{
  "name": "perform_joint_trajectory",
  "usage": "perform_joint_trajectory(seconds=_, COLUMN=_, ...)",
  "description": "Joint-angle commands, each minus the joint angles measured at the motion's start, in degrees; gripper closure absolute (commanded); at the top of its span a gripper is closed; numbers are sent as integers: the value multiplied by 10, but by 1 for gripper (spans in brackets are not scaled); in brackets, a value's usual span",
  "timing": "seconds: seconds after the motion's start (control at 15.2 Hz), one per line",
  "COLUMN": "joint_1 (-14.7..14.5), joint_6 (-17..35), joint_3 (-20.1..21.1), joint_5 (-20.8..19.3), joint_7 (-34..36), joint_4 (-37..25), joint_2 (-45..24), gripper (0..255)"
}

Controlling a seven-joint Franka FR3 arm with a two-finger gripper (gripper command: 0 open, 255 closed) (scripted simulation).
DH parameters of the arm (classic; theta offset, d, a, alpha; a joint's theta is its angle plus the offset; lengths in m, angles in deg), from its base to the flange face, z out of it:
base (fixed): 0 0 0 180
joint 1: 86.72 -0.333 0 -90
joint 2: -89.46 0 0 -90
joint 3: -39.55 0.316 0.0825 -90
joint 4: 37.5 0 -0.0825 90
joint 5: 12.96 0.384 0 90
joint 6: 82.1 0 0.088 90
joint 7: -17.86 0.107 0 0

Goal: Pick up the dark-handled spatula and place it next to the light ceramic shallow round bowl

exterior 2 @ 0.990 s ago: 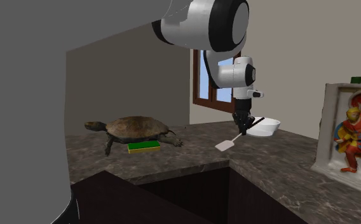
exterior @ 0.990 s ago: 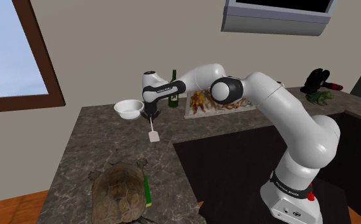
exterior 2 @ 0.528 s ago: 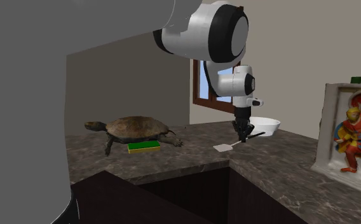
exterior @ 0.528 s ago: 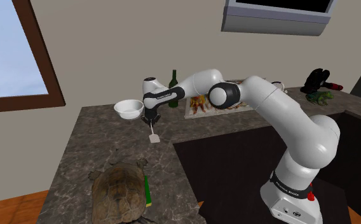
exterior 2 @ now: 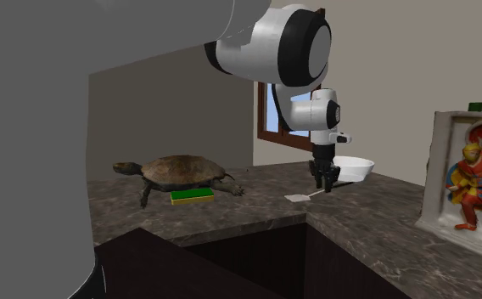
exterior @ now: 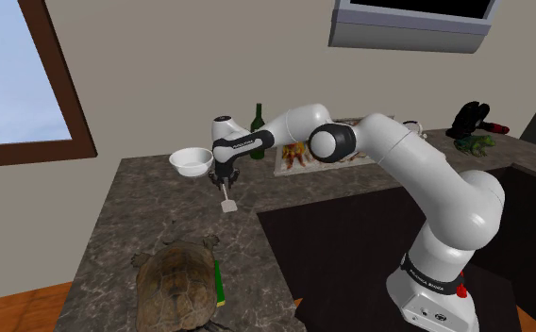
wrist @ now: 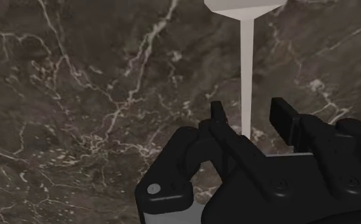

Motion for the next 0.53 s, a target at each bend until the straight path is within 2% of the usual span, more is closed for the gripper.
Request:
perform_joint_trajectory(seconds=0.0, joint_1=0, joint_6=0, joint_3=0, joint_5=0, joint_7=0, joint_4=0, joint_2=0, gripper=0)
perform_joint_trajectory(seconds=0.26, joint_1=0, joint_6=0, joint_3=0, joint_5=0, joint_7=0, joint_4=0, joint_2=0, gripper=0)
perform_joint_trajectory(seconds=0.46, joint_1=6, joint_6=-16, joint_3=6, joint_5=3, joint_7=3, joint_4=36, joint_2=51, gripper=0)
